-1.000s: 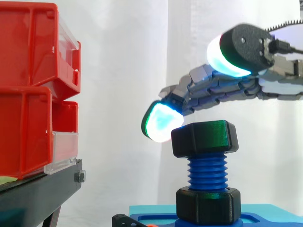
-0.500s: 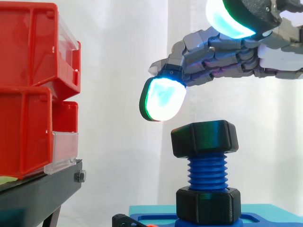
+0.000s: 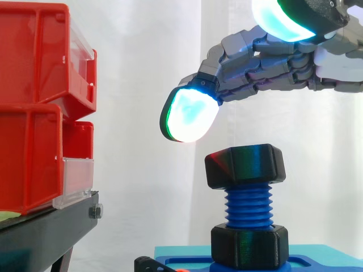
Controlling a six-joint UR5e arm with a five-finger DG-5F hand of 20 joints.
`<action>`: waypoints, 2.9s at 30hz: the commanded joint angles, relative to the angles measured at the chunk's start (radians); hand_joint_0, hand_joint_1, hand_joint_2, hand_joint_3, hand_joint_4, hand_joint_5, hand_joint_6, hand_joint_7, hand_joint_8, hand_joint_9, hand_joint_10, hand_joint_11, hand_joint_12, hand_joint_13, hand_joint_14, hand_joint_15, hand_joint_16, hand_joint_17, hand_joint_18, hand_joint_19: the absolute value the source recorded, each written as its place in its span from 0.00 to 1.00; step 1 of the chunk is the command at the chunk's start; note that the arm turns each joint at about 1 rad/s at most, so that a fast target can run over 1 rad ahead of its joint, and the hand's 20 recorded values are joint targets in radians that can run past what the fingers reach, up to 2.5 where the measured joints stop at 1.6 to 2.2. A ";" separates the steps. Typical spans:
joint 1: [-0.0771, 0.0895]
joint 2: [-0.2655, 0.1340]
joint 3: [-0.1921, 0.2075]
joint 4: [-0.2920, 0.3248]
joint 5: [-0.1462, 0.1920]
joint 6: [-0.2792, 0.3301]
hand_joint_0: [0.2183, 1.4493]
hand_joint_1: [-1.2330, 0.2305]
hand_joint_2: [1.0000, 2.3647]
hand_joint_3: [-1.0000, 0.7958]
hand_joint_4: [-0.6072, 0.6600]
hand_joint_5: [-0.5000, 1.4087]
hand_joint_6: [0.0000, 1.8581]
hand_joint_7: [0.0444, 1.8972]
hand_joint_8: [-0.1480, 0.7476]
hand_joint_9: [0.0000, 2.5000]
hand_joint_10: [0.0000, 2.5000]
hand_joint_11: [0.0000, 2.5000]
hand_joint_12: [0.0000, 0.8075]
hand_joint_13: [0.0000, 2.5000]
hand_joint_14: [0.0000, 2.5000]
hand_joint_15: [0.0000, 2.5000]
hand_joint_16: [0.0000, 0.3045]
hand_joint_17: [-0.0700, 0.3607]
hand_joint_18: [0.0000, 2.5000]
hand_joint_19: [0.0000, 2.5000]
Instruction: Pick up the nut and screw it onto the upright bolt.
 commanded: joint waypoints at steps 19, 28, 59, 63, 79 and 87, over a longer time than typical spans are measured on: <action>-0.016 0.000 -0.004 -0.039 -0.060 0.002 0.19 0.82 0.00 0.28 0.62 0.19 0.27 0.44 0.39 0.12 0.00 0.00 0.39 0.11 0.00 0.00 0.12 0.36 0.00 0.00; -0.028 0.000 -0.006 -0.046 -0.079 0.002 0.19 0.81 0.00 0.28 0.64 0.19 0.27 0.46 0.40 0.13 0.00 0.00 0.38 0.12 0.00 0.00 0.12 0.36 0.00 0.00; -0.120 0.000 -0.006 -0.077 -0.185 -0.021 0.20 0.79 0.00 0.28 0.61 0.21 0.27 0.69 0.41 0.15 0.00 0.00 0.37 0.16 0.00 0.00 0.11 0.34 0.04 0.00; -0.131 0.000 -0.006 -0.080 -0.200 -0.023 0.20 0.79 0.00 0.28 0.61 0.22 0.27 0.73 0.42 0.16 0.00 0.00 0.36 0.17 0.00 0.00 0.11 0.34 0.05 0.00; -0.148 0.001 0.024 -0.079 -0.222 -0.021 0.20 0.79 0.00 0.28 0.63 0.19 0.27 0.45 0.40 0.17 0.00 0.00 0.35 0.17 0.00 0.00 0.11 0.34 0.06 0.00; -0.142 -0.002 0.056 -0.050 -0.263 -0.046 0.20 0.80 0.00 0.28 0.62 0.19 0.27 0.37 0.38 0.16 0.00 0.00 0.35 0.16 0.00 0.00 0.12 0.35 0.05 0.00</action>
